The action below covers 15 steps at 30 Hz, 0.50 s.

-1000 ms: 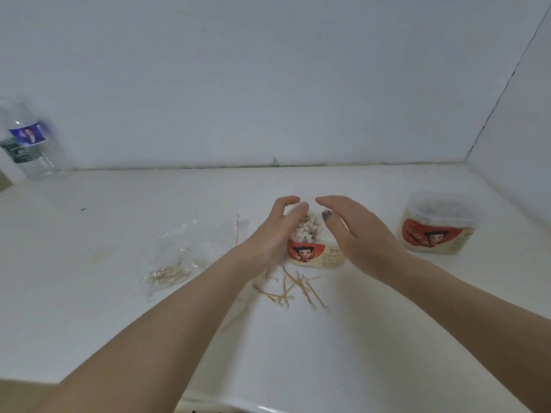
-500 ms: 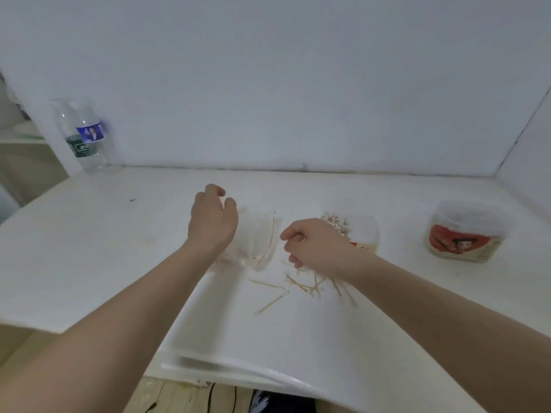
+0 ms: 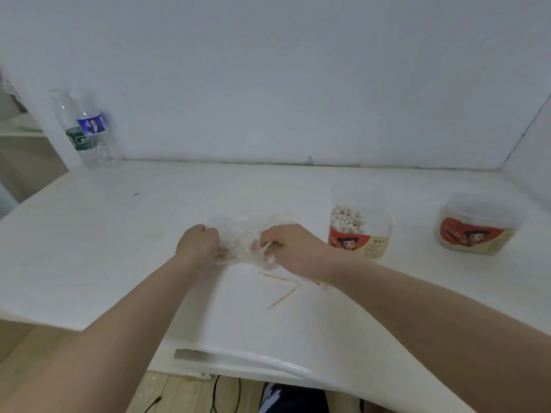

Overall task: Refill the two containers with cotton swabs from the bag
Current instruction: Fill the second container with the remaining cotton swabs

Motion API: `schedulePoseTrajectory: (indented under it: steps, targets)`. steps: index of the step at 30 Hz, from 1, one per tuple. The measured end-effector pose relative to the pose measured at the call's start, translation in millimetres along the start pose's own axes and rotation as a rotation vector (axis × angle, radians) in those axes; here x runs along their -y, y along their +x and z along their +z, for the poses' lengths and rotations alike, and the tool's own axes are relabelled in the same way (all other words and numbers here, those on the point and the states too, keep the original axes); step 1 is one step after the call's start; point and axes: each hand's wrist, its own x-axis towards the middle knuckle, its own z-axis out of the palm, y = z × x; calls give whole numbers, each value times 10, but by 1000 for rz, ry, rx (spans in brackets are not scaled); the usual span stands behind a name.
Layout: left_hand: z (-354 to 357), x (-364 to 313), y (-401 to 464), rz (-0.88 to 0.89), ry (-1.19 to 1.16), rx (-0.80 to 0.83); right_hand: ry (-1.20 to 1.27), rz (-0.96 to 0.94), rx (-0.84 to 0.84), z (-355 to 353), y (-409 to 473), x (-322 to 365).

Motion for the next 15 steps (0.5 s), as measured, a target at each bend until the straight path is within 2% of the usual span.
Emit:
schedulePoseTrajectory:
  steps: [2, 6, 15]
  targets:
    - [-4, -54, -37, 47, -104, 28, 76, 6, 12, 10, -18, 15]
    - [-4, -150, -99, 71, -287, 173, -58, -35, 5, -30, -31, 67]
    - [133, -389, -333, 11, -421, 332, -171, 8, -56, -96, -120, 10]
